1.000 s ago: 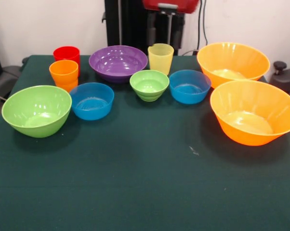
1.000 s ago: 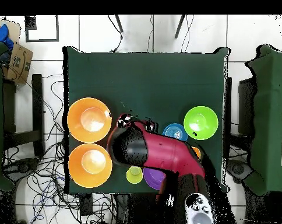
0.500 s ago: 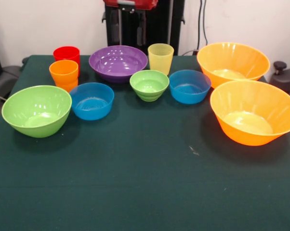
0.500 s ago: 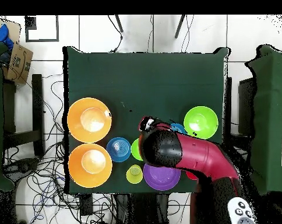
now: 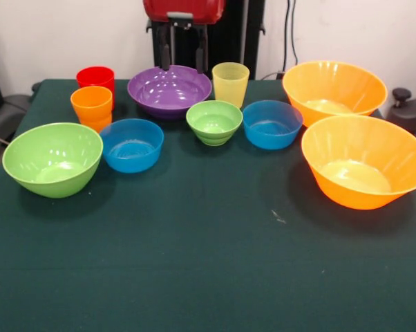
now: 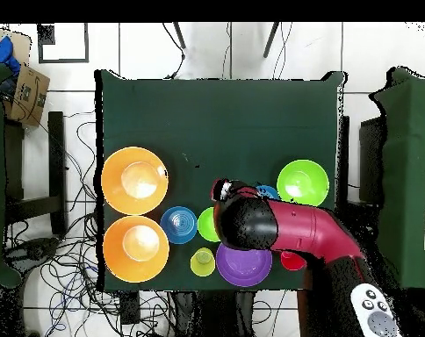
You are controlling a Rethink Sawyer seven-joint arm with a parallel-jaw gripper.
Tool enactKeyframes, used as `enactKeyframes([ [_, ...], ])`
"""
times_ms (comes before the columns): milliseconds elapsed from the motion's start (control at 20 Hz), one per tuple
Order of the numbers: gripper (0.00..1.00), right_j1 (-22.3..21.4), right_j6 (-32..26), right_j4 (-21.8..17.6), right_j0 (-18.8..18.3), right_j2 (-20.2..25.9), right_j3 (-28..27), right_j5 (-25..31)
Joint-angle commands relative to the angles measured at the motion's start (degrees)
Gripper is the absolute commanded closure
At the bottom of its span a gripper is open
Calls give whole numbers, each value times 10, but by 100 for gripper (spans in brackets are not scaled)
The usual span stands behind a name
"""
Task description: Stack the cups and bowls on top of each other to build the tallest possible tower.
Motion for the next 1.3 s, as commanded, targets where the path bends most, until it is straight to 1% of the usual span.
enactKeyframes([
  [50, 0, 87, -95, -100, -3, 70, 7, -7],
  [150, 0, 103, -72, -114, 7, 64, -3, -26],
  [250, 0, 109, -61, -122, 12, 65, -9, -29],
  [400, 0, 125, -71, -132, 6, 81, -20, -22],
  [500, 0, 134, -79, -136, 6, 91, -34, 0],
  [700, 0, 128, -104, -126, 17, 103, -72, 89],
  [800, 0, 136, -118, -123, 23, 108, -100, 126],
  [950, 0, 157, -114, -134, 36, 99, -136, 147],
  [1100, 0, 172, -99, -151, 37, 87, -136, 133],
  [1150, 0, 180, -92, -156, 33, 85, -129, 116],
  [1300, 0, 189, -89, -160, 25, 88, -127, 105],
])
